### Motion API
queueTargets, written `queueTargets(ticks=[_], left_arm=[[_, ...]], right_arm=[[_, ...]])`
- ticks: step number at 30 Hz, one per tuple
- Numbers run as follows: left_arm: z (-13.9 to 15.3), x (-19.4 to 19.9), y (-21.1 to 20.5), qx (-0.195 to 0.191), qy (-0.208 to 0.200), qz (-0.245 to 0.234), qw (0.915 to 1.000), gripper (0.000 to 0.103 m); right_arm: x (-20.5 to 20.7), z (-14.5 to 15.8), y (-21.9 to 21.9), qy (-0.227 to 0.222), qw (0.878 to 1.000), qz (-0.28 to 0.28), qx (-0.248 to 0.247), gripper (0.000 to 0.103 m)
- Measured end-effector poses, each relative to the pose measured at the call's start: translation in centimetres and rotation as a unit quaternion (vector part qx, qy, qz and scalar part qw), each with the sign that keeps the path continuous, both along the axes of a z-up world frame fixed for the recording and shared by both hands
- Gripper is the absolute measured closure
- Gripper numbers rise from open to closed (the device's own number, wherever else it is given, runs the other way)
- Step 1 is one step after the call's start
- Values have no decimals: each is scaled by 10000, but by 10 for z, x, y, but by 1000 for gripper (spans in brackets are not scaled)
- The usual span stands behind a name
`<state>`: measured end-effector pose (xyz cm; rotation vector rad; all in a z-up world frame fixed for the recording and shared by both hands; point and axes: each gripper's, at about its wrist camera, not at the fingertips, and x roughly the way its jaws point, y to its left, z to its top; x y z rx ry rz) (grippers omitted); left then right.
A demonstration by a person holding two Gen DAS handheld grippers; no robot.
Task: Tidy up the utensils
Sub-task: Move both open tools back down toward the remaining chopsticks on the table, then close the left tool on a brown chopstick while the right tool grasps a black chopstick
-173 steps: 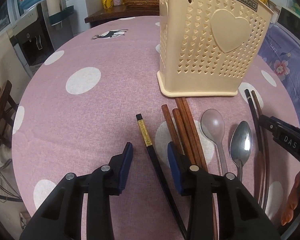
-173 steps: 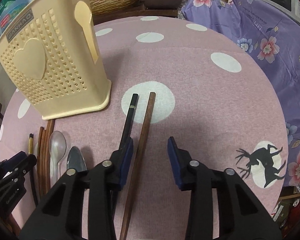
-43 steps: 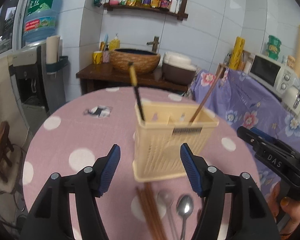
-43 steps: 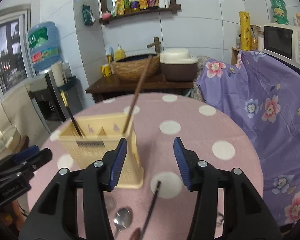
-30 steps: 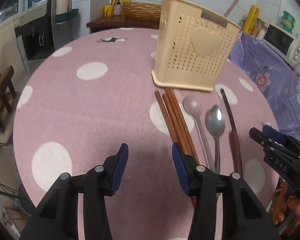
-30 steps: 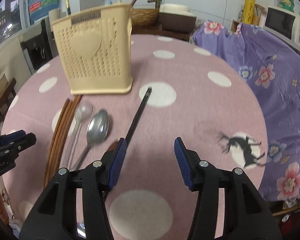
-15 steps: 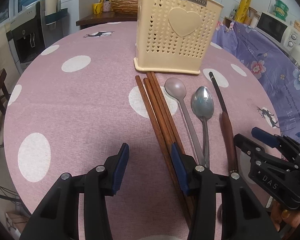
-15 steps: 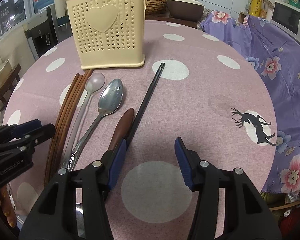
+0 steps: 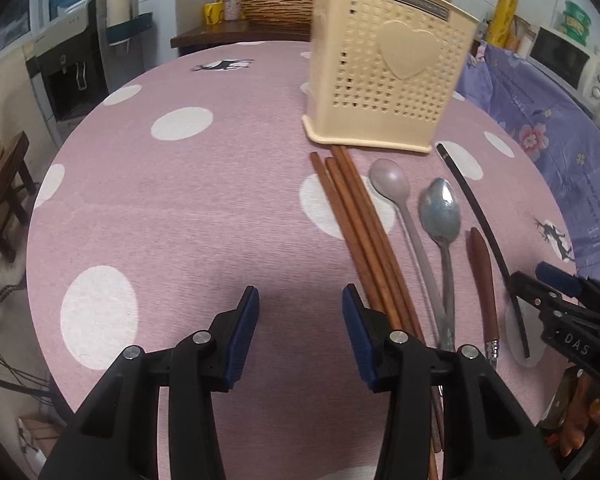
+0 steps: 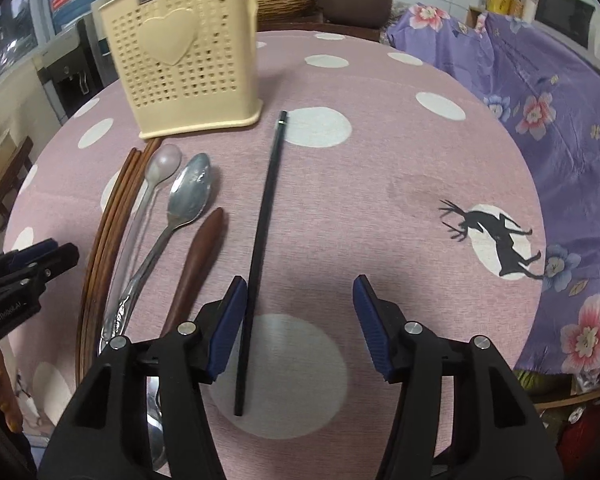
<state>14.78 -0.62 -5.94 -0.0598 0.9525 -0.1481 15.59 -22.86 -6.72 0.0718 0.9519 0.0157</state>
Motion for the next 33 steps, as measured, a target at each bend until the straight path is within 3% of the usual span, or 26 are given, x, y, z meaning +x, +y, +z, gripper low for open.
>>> queueTargets(ticks=[5,10,15,25,33], left_arm=[[6,4,-2,-375,-32,-62,9993,59],[1,4,-25,-250,-23,-266,9993,59],[-2,2,-27,184,-130,-189,9996,58],[6,14,2,-50,-27,67,10000,58],[13,41,5,-21,-12,244,9997,58]], right_arm=[[3,3,0,-68,10000,-38,59,48],[3,0,5,-74,10000,8,-12,48],[0,1,1,-101,9999,-34,-66,47],[21,15,-7,-161,9996,166,146,47],[72,26,0,-265,9979,476,351,47]])
